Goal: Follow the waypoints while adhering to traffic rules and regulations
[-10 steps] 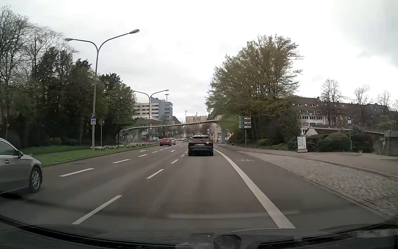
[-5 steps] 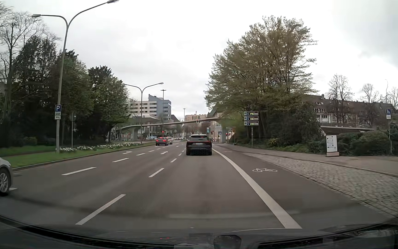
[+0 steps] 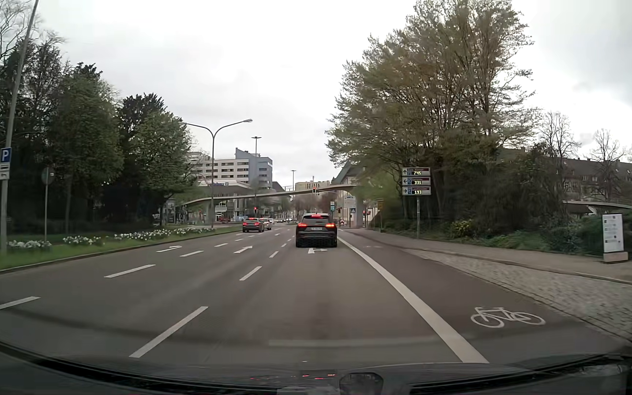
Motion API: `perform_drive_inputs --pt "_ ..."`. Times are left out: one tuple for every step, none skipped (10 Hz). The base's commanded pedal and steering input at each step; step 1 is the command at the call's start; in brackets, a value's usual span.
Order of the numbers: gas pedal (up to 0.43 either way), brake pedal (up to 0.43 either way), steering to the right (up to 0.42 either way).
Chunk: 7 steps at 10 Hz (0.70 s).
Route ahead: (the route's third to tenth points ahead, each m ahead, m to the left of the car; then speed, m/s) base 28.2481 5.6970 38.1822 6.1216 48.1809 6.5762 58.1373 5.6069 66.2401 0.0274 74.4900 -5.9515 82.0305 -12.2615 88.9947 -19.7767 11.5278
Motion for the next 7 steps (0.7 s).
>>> perform_drive_inputs --pt "0.000 0.000 -0.006" --pt "0.000 0.000 -0.006" --pt "0.000 0.000 -0.006" --pt "0.000 0.000 -0.006" --pt "0.000 0.000 -0.006" --pt "0.000 0.000 -0.006" --pt "0.000 0.000 -0.006"
